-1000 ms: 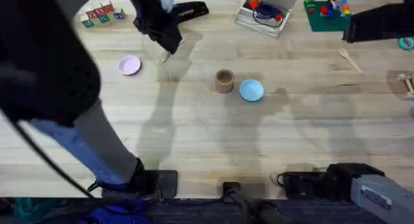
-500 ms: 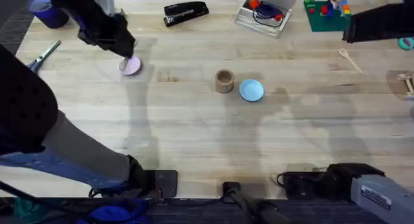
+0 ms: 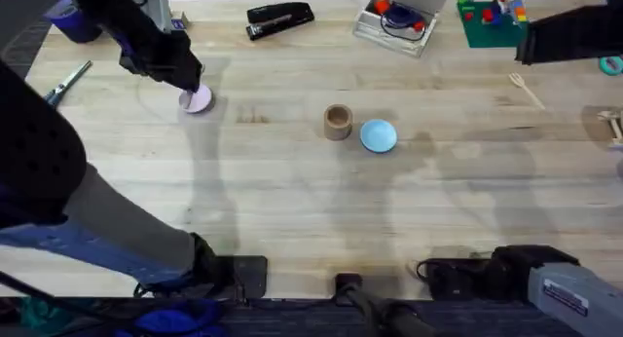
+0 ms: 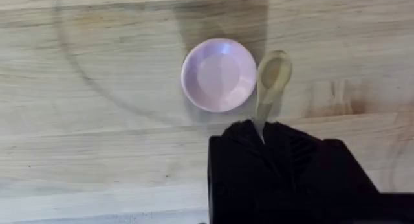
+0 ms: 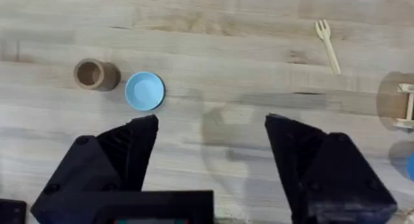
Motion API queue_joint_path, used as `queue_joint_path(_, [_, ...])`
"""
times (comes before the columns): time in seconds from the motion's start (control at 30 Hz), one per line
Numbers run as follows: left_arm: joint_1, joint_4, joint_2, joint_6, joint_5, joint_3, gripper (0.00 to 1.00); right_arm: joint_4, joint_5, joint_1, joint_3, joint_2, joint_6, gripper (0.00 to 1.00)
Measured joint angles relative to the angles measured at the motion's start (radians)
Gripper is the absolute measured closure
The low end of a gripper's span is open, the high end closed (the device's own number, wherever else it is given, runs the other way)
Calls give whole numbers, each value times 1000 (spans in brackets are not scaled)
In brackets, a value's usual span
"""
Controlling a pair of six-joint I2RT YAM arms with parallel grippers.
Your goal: Pick up a utensil and set it on the pink plate, then put the other utensil in the container.
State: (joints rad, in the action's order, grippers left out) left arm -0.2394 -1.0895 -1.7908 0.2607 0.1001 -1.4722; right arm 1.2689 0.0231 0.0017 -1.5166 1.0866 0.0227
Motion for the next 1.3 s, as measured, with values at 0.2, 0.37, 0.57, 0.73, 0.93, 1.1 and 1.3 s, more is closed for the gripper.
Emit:
queue_joint_path(0.2, [-4,35,-49,-4,0,11,958,0,0,0,0,0,0,5])
queue_joint_path(0.37, [-27,52,-83,-7,0,11,957,0,0,0,0,0,0,5])
queue_joint_path(0.57, [-64,62,-118,-8,0,11,958,0,0,0,0,0,0,5])
queue_joint_path(0.73, [-64,77,-121,-8,0,12,958,0,0,0,0,0,0,5])
queue_joint_path(0.93, [-64,95,-121,-8,0,12,958,0,0,0,0,0,0,5])
queue_joint_path(1.1, [-64,96,-121,-8,0,12,948,0,0,0,0,0,0,5])
queue_joint_path(1.3, [-64,96,-121,-10,0,12,867,0,0,0,0,0,0,5])
